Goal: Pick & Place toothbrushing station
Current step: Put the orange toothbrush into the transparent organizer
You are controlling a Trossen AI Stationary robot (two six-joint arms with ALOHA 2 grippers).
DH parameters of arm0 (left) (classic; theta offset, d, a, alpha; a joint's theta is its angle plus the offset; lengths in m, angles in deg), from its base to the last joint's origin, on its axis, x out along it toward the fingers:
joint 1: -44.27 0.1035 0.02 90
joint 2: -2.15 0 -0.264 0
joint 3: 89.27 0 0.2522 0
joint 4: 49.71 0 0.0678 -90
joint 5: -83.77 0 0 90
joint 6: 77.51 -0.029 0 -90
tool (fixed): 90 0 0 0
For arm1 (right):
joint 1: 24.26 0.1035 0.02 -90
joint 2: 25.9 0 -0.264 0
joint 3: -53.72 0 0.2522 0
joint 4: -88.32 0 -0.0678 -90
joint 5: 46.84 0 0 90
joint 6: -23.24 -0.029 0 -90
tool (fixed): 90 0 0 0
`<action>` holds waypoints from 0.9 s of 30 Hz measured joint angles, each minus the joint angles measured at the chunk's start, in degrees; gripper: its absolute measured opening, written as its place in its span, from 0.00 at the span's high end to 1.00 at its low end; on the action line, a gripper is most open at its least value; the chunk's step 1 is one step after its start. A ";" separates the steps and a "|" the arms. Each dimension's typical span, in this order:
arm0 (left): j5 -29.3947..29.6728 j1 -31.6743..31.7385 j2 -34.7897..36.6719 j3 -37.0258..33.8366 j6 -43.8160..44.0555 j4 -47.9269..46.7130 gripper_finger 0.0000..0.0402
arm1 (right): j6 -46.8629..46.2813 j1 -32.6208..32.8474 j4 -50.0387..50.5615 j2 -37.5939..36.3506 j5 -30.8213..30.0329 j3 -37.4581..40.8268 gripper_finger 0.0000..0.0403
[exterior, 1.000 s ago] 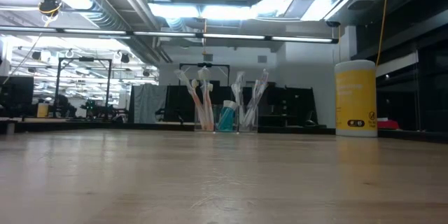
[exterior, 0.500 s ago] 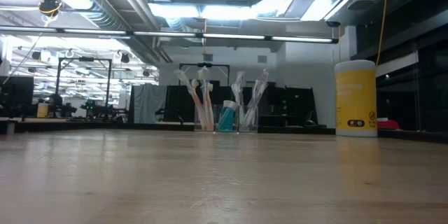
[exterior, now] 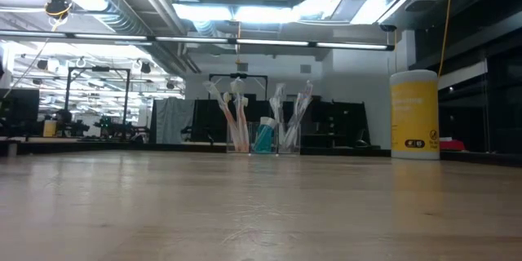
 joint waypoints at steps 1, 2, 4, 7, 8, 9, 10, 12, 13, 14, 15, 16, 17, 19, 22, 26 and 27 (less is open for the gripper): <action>-0.26 1.60 0.12 0.00 -0.84 0.13 0.99 | 0.02 0.00 0.35 -0.03 -0.04 -0.02 0.58; -0.80 3.39 0.16 0.00 -1.81 0.18 0.99 | 0.04 0.00 1.63 -0.23 -0.20 0.00 0.58; -2.31 7.58 -0.52 0.02 -3.78 0.39 0.99 | -0.01 -0.04 3.68 -0.45 -1.19 0.07 0.59; -6.69 14.55 -2.14 0.02 -6.62 0.90 0.99 | -1.86 0.05 8.97 -0.83 -2.98 0.07 0.62; -8.49 16.89 -2.79 0.02 -7.46 1.88 0.99 | -3.19 0.17 10.74 -0.83 -3.42 0.07 0.63; -10.15 19.04 -3.48 0.02 -9.00 2.57 0.99 | -4.82 0.31 12.46 -0.84 -3.82 0.07 0.64; -11.64 21.14 -4.23 0.03 -10.64 3.07 0.99 | -6.49 0.51 13.99 -1.10 -4.36 0.07 0.65; -14.67 25.47 -6.00 0.04 -13.15 4.47 0.99 | -8.80 1.11 16.05 -1.79 -5.44 0.07 0.66; -16.88 27.67 -6.88 0.04 -13.81 5.03 0.99 | -9.31 1.49 16.73 -2.28 -6.12 0.07 0.67; -19.29 30.05 -7.89 0.04 -14.49 5.67 0.99 | -9.48 2.04 17.38 -2.69 -7.18 0.07 0.67; -21.56 32.39 -9.21 0.05 -15.16 6.90 0.99 | -9.49 2.52 17.70 -3.14 -8.05 0.07 0.68; -23.94 34.53 -10.57 0.09 -15.80 8.09 0.99 | -9.50 3.00 18.57 -3.59 -8.91 0.07 0.68; -26.18 36.63 -12.13 0.09 -16.49 9.49 0.99 | -9.80 3.51 19.59 -4.13 -9.59 0.07 0.69; -30.19 40.64 -15.28 0.09 -17.37 12.42 0.99 | -11.17 4.42 22.48 -5.38 -9.95 0.07 0.69; -35.40 45.78 -20.10 0.09 -17.79 17.26 0.99 | -14.20 6.01 26.97 -7.07 -10.15 0.07 0.69; -39.19 50.52 -25.65 0.11 -17.80 20.44 0.99 | -18.31 8.90 31.57 -8.61 -12.80 0.07 0.69; -39.36 51.20 -26.54 0.11 -17.80 20.47 0.99 | -19.44 9.88 32.82 -9.01 -13.67 0.07 0.69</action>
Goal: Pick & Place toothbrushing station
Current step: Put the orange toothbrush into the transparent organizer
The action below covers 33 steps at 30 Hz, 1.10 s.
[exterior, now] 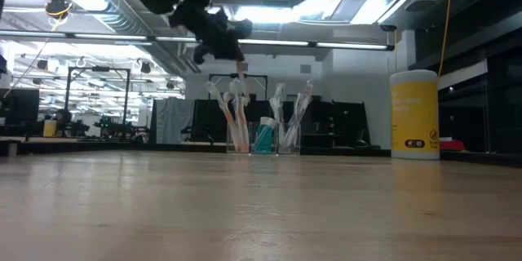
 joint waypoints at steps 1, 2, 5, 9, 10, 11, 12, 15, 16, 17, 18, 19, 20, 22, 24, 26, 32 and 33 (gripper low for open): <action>-0.07 0.58 -0.77 0.00 -0.06 0.07 0.99 | -1.25 0.85 0.89 -0.31 -1.07 0.00 0.69; -0.28 1.03 -1.37 0.00 -0.44 -0.02 0.99 | -2.61 1.59 1.81 -0.62 -2.16 0.00 0.69; -1.33 1.85 -2.58 0.00 -1.37 -1.30 0.99 | -5.47 3.90 3.13 -1.06 -5.65 0.00 0.69; -1.10 1.96 -2.93 0.00 -2.80 -5.43 0.99 | -7.01 6.10 3.25 -1.08 -9.29 0.00 0.69; -0.95 1.71 -2.93 0.00 -3.43 -5.60 0.99 | -7.25 6.54 3.25 -1.08 -9.95 0.00 0.69; -0.76 1.38 -2.93 0.00 -3.93 -5.58 0.99 | -7.46 6.87 3.25 -1.08 -10.48 0.00 0.69; -0.76 1.07 -2.93 0.00 -4.27 -5.53 0.99 | -7.58 7.21 3.25 -1.08 -11.07 0.00 0.69; -1.28 0.05 -2.93 0.00 -4.86 -5.51 0.99 | -7.29 8.09 3.25 -1.08 -12.85 0.01 0.69; -1.22 -0.40 -2.93 0.00 -5.19 -5.50 0.99 | -7.06 8.39 3.25 -1.08 -13.45 0.02 0.69; -1.09 -0.85 -2.95 0.00 -5.47 -5.50 0.99 | -6.84 8.66 3.25 -1.08 -14.02 0.01 0.69; -0.61 -1.34 -3.17 0.00 -5.76 -5.36 0.99 | -6.65 8.98 3.25 -1.08 -14.50 0.02 0.69; 0.19 -1.80 -3.48 0.00 -6.01 -5.10 0.99 | -6.53 9.27 3.25 -1.08 -14.90 0.02 0.69; 0.56 -2.14 -3.89 0.00 -6.03 -5.09 0.99 | -6.48 9.54 3.25 -1.08 -15.34 0.02 0.69; 0.87 -2.52 -4.94 0.00 -6.46 -4.77 0.99 | -6.49 10.24 3.25 -1.08 -16.44 0.02 0.69; 1.05 -3.07 -6.51 0.00 -6.85 -3.28 0.99 | -6.51 11.15 3.21 -1.08 -17.61 0.02 0.69; 1.16 -3.42 -7.89 0.00 -7.59 -1.75 0.99 | -6.58 12.27 3.09 -1.08 -18.91 0.02 0.69; 3.20 -4.25 -10.64 0.02 -8.44 -0.72 0.99 | -8.36 15.60 2.81 -1.08 -23.75 0.02 0.69; 3.22 -4.39 -11.08 0.02 -8.81 -0.99 0.98 | -8.66 16.10 2.81 -1.08 -24.60 0.02 0.69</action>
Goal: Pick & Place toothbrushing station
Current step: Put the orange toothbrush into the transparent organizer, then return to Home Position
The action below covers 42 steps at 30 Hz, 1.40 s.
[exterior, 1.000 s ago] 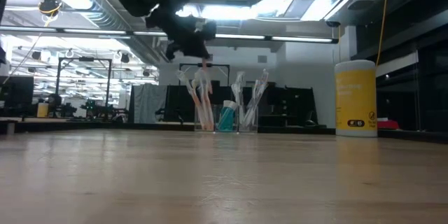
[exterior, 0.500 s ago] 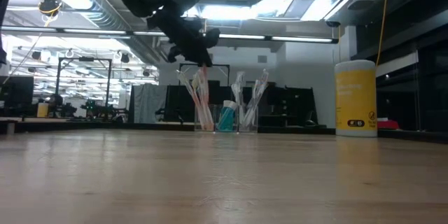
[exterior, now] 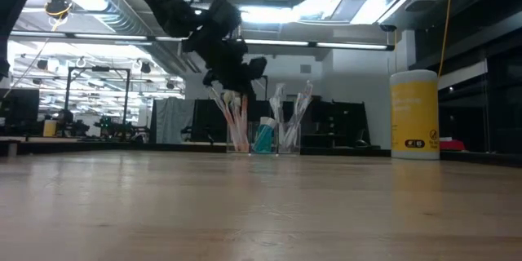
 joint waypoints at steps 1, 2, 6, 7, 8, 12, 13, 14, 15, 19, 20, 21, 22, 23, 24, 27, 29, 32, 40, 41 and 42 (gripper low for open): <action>0.02 -0.09 -0.33 0.00 -0.06 -0.94 0.97 | -0.08 0.52 0.00 0.00 -0.79 0.00 0.69; 0.21 -0.12 -0.55 0.00 -0.02 -2.56 0.96 | -0.12 0.95 -0.02 0.00 -1.54 0.00 0.69; 0.87 -0.14 -0.53 -0.02 2.57 -8.48 0.87 | -0.23 2.30 0.00 -0.13 -3.25 0.00 0.69; 0.09 -0.11 0.16 -0.06 2.72 -9.73 0.85 | -0.21 2.54 0.00 -0.25 -3.00 0.00 0.69; -0.41 -0.12 1.09 -0.13 2.78 -10.16 0.82 | -0.19 2.73 -0.02 -0.43 -2.39 0.00 0.69; -2.86 -0.10 5.70 -0.11 2.28 -8.03 0.70 | 0.45 2.96 -0.01 -0.63 0.54 0.00 0.69; -3.09 -0.10 6.85 -0.11 1.69 -7.49 0.67 | 0.66 2.96 0.02 -0.63 1.10 0.00 0.69; -3.38 -0.12 8.08 -0.11 1.20 -7.04 0.63 | 0.69 3.01 -0.01 -0.63 1.45 0.00 0.69; -3.46 -0.12 9.53 -0.04 1.07 -7.11 0.60 | 0.88 3.08 -0.01 -0.63 1.97 0.00 0.69; -7.87 -0.12 17.49 0.91 1.15 -7.78 0.50 | 2.69 3.19 0.53 -0.92 4.91 0.00 0.69; -10.38 -0.08 19.87 0.94 0.42 -7.57 0.48 | 3.30 3.24 1.51 -1.36 5.70 0.00 0.69; -13.93 -0.02 22.18 0.96 -0.81 -7.44 0.47 | 3.74 3.22 3.07 -1.94 6.49 0.00 0.69; -17.93 0.27 24.44 0.96 -2.23 -7.50 0.46 | 3.86 3.22 5.31 -2.75 7.33 0.00 0.69; -22.34 0.70 27.00 0.96 -3.18 -7.65 0.46 | 3.76 3.22 8.31 -3.82 8.02 0.00 0.69; -26.06 1.14 29.68 0.92 -3.43 -8.52 0.46 | 3.60 3.22 11.50 -5.07 8.38 0.00 0.69; -28.99 2.61 38.12 -1.67 -2.22 -10.64 0.47 | 2.10 3.22 21.30 -9.96 7.83 0.05 0.69; -27.79 3.27 43.85 -5.07 -0.88 -11.61 0.47 | 1.91 3.24 24.34 -13.77 6.90 1.42 0.69; -24.67 2.33 51.90 -10.97 2.53 -9.94 0.47 | 3.33 3.26 21.86 -20.55 7.85 7.12 0.69; -7.38 -12.50 66.46 -28.48 7.47 5.60 0.47 | 20.80 1.61 -17.87 -38.40 19.95 35.73 0.69; -4.83 -14.89 67.05 -29.79 6.79 6.41 0.47 | 22.11 0.98 -21.18 -40.23 21.38 38.90 0.69; -2.92 -17.21 67.21 -31.04 6.16 7.38 0.47 | 22.73 0.31 -23.78 -42.04 22.90 41.91 0.69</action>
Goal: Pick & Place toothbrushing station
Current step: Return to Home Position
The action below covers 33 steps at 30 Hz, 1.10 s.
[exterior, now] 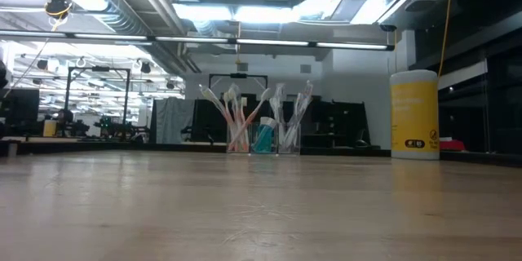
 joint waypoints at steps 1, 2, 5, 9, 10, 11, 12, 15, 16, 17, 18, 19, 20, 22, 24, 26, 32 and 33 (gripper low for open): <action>1.32 -2.08 -0.01 -1.35 -0.69 0.75 0.47 | 0.30 -0.79 -1.63 -1.88 1.29 2.90 0.69; 1.93 -4.04 -0.11 -2.68 -1.62 1.88 0.47 | 0.43 -1.69 -2.85 -3.49 2.63 5.49 0.69; 2.01 -8.49 -0.44 -6.15 -5.39 6.10 0.48 | 0.67 -4.01 -5.04 -8.45 7.43 11.91 0.69; -1.84 -10.05 -0.38 -10.97 -7.67 10.29 0.49 | 2.77 -7.39 -5.43 -13.56 13.35 17.76 0.69; -3.76 -9.71 -0.40 -12.20 -7.63 11.05 0.49 | 3.57 -8.41 -5.36 -14.64 15.21 19.07 0.69; -5.77 -9.29 -0.30 -13.42 -7.44 11.76 0.49 | 4.57 -9.42 -5.29 -15.60 17.15 20.07 0.69; -7.98 -8.65 -0.27 -14.40 -7.45 12.76 0.49 | 5.75 -10.53 -5.41 -16.43 18.74 20.92 0.69; -14.00 -5.94 0.16 -17.50 -7.94 16.02 0.49 | 9.34 -14.69 -5.38 -18.25 23.68 23.28 0.69; -15.68 -4.68 0.37 -18.27 -8.51 16.52 0.49 | 10.28 -16.18 -5.36 -18.77 25.82 23.90 0.69; -17.20 -3.19 0.75 -19.14 -9.14 17.34 0.49 | 11.24 -17.68 -4.40 -19.26 27.90 24.04 0.69; -18.37 -1.67 1.30 -20.02 -9.57 18.20 0.49 | 12.47 -19.09 -3.49 -19.39 29.96 24.02 0.69; -19.77 0.03 1.91 -20.95 -9.88 18.90 0.49 | 13.68 -20.56 -2.51 -19.57 31.51 24.00 0.69; -20.87 1.83 2.50 -21.82 -10.24 19.09 0.49 | 14.79 -22.00 -1.56 -19.76 32.94 24.01 0.69; -23.02 5.47 3.96 -23.98 -10.27 19.34 0.49 | 16.23 -24.98 0.51 -20.01 35.28 23.99 0.69; -24.99 9.03 5.81 -26.48 -9.56 21.00 0.49 | 16.56 -27.73 3.47 -20.05 36.79 23.99 0.69; -27.23 12.56 8.12 -28.92 -8.68 22.30 0.49 | 16.27 -30.08 5.35 -20.08 37.88 23.99 0.69; -34.56 21.20 14.92 -33.46 -5.91 21.12 0.49 | 13.33 -35.70 6.45 -20.12 43.57 23.99 0.69; -35.98 22.25 15.73 -33.46 -5.79 20.12 0.49 | 12.72 -36.41 6.87 -20.12 44.20 23.99 0.69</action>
